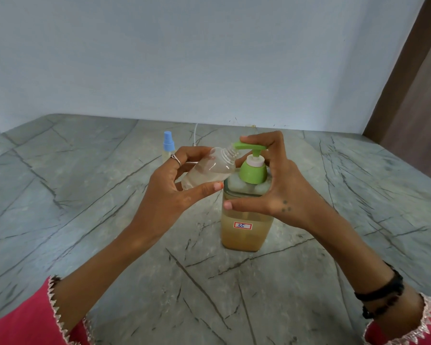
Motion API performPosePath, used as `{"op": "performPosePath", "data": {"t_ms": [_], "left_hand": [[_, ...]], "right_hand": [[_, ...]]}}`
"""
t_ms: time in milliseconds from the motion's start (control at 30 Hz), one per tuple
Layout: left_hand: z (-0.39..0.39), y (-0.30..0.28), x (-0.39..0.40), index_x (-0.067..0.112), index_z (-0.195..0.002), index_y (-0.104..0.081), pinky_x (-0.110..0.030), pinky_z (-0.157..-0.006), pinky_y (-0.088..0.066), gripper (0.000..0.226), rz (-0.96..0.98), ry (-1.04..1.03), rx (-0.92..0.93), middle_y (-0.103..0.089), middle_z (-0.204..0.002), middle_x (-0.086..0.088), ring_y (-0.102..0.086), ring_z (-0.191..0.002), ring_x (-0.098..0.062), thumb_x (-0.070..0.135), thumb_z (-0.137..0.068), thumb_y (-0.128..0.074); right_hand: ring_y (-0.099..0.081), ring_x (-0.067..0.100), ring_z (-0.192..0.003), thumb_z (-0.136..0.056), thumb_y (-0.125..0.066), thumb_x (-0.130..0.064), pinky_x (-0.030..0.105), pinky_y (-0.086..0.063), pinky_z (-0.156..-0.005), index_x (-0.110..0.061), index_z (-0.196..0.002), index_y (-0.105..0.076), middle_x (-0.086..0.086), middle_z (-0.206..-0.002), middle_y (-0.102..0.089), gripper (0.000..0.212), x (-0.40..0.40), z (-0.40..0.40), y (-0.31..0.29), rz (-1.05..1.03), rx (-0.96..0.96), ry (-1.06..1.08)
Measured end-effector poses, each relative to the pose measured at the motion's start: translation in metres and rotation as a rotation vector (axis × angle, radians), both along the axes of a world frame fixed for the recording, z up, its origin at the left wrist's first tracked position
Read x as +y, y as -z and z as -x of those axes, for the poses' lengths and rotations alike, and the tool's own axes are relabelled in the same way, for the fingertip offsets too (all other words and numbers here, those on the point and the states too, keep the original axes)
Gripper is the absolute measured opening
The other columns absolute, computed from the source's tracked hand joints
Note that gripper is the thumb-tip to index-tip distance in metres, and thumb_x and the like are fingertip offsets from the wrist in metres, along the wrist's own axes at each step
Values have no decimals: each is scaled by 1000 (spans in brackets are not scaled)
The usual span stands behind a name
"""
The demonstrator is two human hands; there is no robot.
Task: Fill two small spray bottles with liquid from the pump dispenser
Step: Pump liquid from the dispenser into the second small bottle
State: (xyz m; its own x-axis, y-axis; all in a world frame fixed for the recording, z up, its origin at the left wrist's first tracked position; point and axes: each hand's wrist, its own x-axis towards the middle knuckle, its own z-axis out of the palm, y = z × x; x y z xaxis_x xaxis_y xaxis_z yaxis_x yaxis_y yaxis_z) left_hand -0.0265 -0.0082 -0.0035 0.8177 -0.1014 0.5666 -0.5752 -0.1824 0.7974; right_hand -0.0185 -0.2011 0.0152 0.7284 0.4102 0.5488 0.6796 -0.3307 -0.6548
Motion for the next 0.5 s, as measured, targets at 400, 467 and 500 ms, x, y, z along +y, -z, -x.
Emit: {"op": "performPosePath", "data": {"t_ms": [400, 467, 500], "left_hand": [[1, 0, -1, 39, -103, -57, -14, -71, -52, 45, 0, -4, 1, -64, -102, 26, -61, -99, 0, 44, -61, -71], [1, 0, 0, 38, -103, -58, -16, -72, -53, 45, 7, -4, -2, -64, -103, 23, -62, -100, -4, 43, -61, -72], [1, 0, 0, 39, -103, -58, -17, -72, -53, 45, 14, -3, -3, -65, -104, 21, -62, -101, -5, 43, -61, -72]], "right_hand": [[-58, -7, -105, -59, -84, -32, 9, -46, -84, -54, -125, -21, -38, -118, -46, 94, 1, 1, 1, 33, -55, -25], [-57, -9, -104, -59, -84, -32, 8, -46, -83, -52, -123, -24, -43, -118, -43, 90, 2, 1, 1, 36, -59, -27], [-57, -9, -104, -59, -84, -32, 7, -46, -83, -52, -122, -25, -43, -119, -42, 89, 2, 1, 1, 38, -63, -27]]}}
